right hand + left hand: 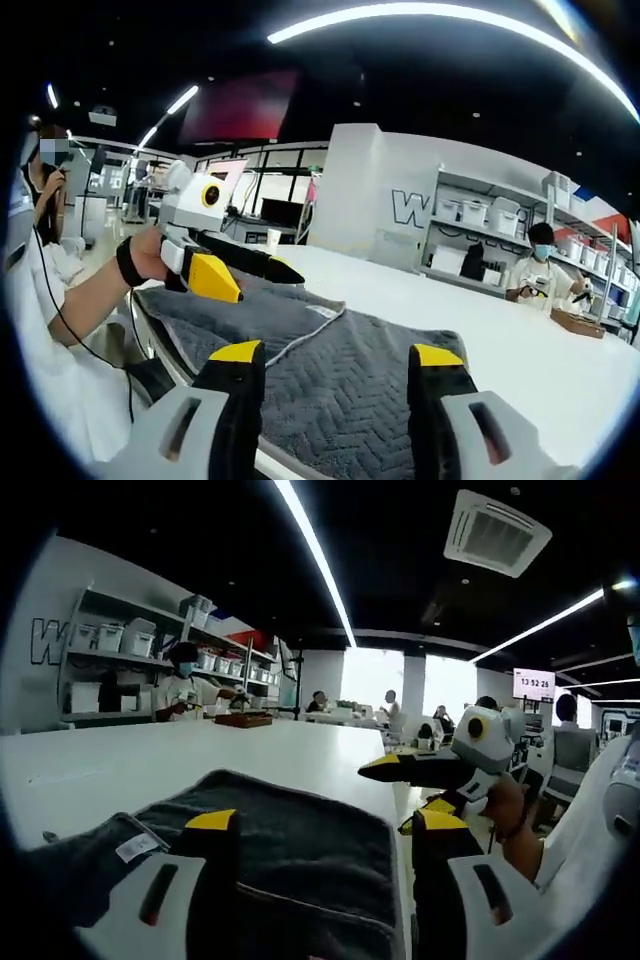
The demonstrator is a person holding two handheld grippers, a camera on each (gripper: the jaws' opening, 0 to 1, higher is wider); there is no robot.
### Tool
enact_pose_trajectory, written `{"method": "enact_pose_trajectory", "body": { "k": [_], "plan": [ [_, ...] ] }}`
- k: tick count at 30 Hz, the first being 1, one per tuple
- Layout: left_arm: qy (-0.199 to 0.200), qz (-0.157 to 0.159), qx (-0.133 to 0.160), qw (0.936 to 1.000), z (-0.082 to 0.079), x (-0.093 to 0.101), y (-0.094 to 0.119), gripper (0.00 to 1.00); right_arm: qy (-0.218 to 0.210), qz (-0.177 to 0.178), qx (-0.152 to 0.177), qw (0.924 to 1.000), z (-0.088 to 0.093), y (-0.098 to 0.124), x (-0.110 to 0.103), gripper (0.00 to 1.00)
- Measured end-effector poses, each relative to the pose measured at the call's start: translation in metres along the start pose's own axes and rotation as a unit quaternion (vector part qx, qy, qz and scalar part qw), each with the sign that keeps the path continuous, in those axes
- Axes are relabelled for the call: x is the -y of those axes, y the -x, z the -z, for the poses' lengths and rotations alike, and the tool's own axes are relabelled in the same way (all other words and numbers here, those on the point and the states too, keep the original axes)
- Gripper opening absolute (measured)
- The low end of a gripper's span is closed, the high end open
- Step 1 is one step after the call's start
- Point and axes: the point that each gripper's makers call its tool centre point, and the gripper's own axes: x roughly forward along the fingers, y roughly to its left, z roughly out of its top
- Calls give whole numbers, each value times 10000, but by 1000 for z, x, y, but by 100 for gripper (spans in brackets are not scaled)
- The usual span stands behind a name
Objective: Open the folded towel by lifting each exposed corner and separating the folded layers until the towel lies flat within the target outline without major curled edges
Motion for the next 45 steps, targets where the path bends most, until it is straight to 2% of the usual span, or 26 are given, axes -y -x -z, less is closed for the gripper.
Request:
{"method": "enact_pose_trajectory", "body": {
  "k": [1,3,6,10,14,19,25,31,32,34,40,41,43,44,45],
  "plan": [
    [5,13,4,10000,1,1,2,68,-7,-3,-1,10000,0,0,0,54],
    [156,285,173,9993,-3,13,4,68,-12,-15,-8,10000,1,0,0,54],
    [182,263,184,9993,-3,16,6,68,-18,-21,-1,10000,0,1,-1,53],
    [29,266,154,9995,0,24,10,68,-30,-16,33,10000,-1,3,-1,53],
    [8,264,269,9993,-1,31,19,68,-11,-60,8,10000,0,2,-3,53],
    [-22,153,192,9997,7,34,26,68,-20,-70,38,10000,-2,2,-3,52],
    [-16,183,220,9996,12,36,30,67,-18,-60,51,10000,-3,2,-3,52],
    [-44,-64,175,9998,23,34,33,66,-8,-84,34,10000,-2,1,-4,52],
    [-149,-82,110,9998,26,34,33,66,-5,-87,37,10000,-2,1,-4,52],
    [-114,-99,52,9999,29,33,33,65,6,-91,38,10000,-2,1,-4,52],
    [-419,-500,-201,9977,40,23,35,59,8,-64,58,10000,-3,2,-3,52],
    [-595,-583,-224,9963,43,22,35,60,17,-68,47,10000,-3,2,-2,52],
    [-550,-575,-291,9964,46,24,35,57,18,-74,40,10000,-3,2,-3,51],
    [-715,-697,-249,9947,47,22,37,54,19,-83,34,10000,-2,1,-3,51],
    [-792,-947,-111,9923,42,15,39,50,19,-91,34,10000,-2,2,-3,50]
  ]
}}
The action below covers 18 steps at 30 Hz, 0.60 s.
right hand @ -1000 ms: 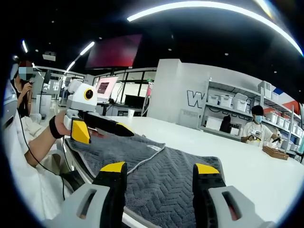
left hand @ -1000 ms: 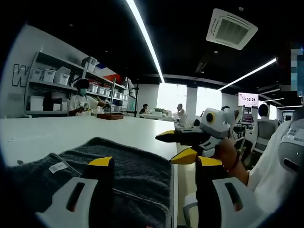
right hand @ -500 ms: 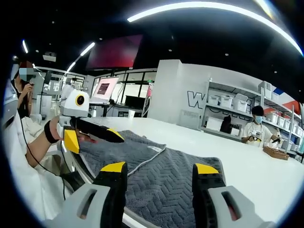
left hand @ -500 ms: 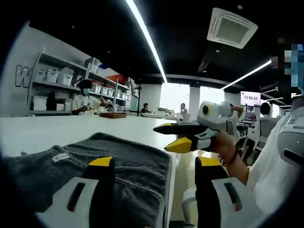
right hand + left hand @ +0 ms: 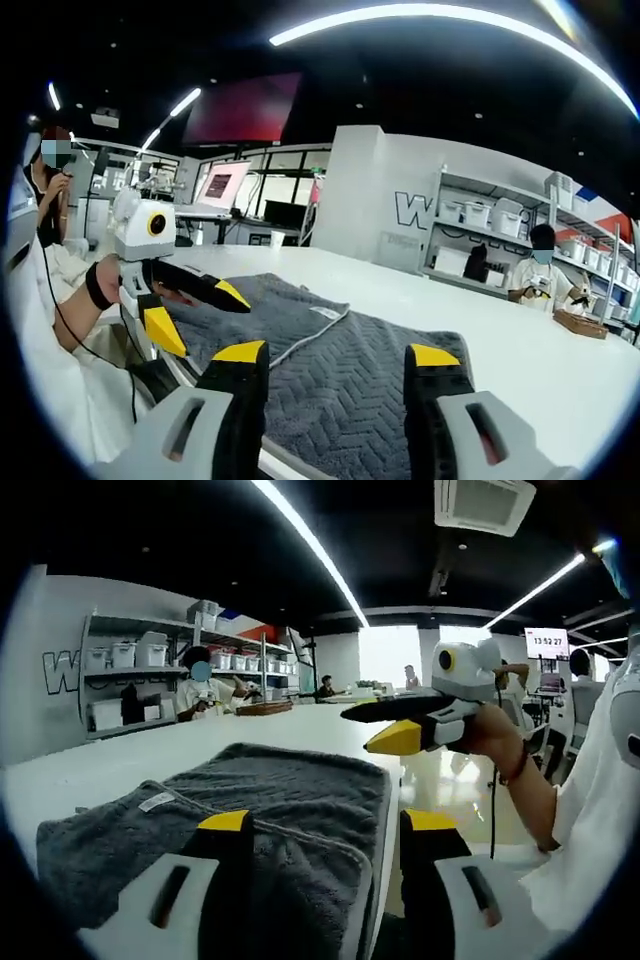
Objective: Open the folded towel by lifting each exposed corner and separating the folded layers until the towel lies flat within the target outline without major curled edges
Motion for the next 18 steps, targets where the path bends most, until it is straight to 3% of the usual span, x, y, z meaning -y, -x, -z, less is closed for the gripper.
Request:
{"method": "enact_pose_trajectory", "body": {
  "k": [1,3,12,18],
  "plan": [
    [-145,-54,54,9999,-1,-1,1,47,-2,-10,1,10000,0,0,0,50],
    [-28,71,-132,9999,6,4,2,49,-19,-3,24,10000,-1,1,0,50],
    [-149,21,-263,9995,12,12,7,48,-37,-42,4,10000,1,0,-1,50],
    [-500,-150,-519,9973,19,18,7,45,-67,-25,11,10000,1,1,0,50]
  ]
}}
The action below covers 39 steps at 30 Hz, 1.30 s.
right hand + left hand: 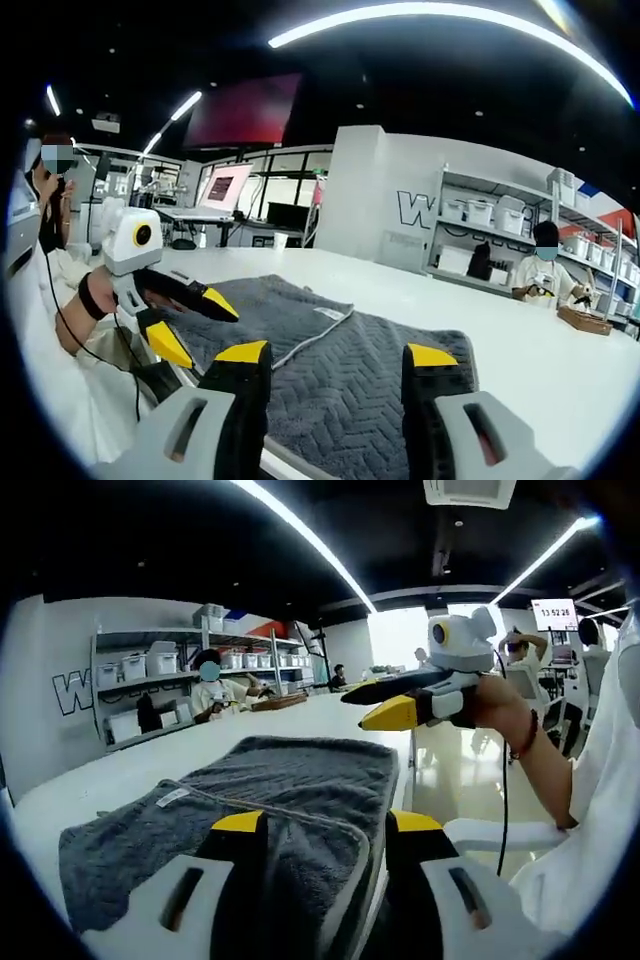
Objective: Open the folded towel by lifting each exposed corner and separating the folded layers until the towel lies flat within the target outline without major curled edges
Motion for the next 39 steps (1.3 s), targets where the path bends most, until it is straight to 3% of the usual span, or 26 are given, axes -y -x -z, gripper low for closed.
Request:
{"method": "enact_pose_trajectory", "body": {
  "k": [7,11,20,25,30,35,39],
  "plan": [
    [24,310,56,9995,-1,14,-3,38,-16,-46,-20,10000,1,-1,-2,50],
    [-85,409,-147,9990,7,17,-6,38,-24,-50,-12,10000,1,-1,-2,50],
    [-18,374,-332,9987,18,15,-8,36,-46,-6,0,10000,1,1,1,49],
    [-180,126,-638,9977,29,7,-11,36,-39,-20,9,10000,0,1,-1,49],
    [-274,61,-687,9972,30,7,-12,35,-46,-11,11,10000,0,0,0,49],
    [-12,132,-667,9977,33,5,-14,28,-45,-23,11,10000,0,-1,-1,49],
    [-60,144,-669,9976,33,5,-13,24,-40,-20,3,10000,0,-1,-1,49]
  ]
}}
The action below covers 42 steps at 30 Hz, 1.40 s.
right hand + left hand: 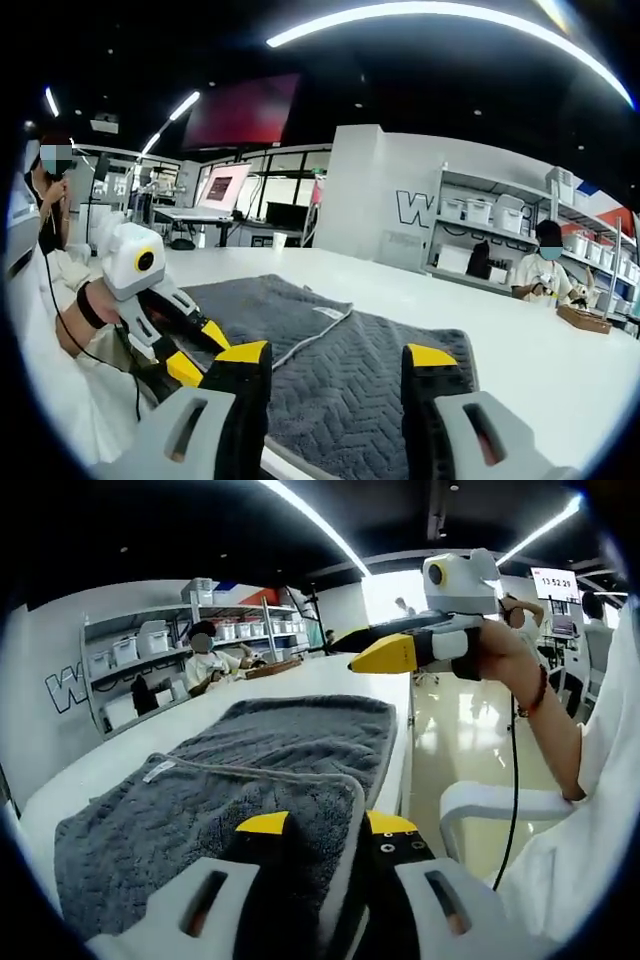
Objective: Open the folded towel by lifting each exposed corner and separating the folded layers until the towel lies flat within the target outline without major curled edges
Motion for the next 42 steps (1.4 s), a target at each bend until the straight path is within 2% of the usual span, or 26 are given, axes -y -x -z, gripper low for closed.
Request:
{"method": "enact_pose_trajectory", "body": {
  "k": [2,15,18,22,28,42],
  "plan": [
    [20,36,4,10000,0,1,0,20,1,1,-1,10000,0,0,0,49],
    [240,75,257,9994,-9,-1,4,12,10,-37,-17,10000,0,-2,-3,49],
    [151,-116,319,9993,-15,-3,3,11,12,-57,-34,10000,1,-3,-4,49],
    [120,-55,440,9989,-21,1,1,9,20,-86,-55,9999,2,-5,-6,49],
    [86,-75,495,9987,-22,1,0,3,6,-173,-22,9998,1,-8,-12,48],
    [250,-43,705,9972,-26,-1,6,2,-18,-310,14,9995,0,-16,-22,46]
  ]
}}
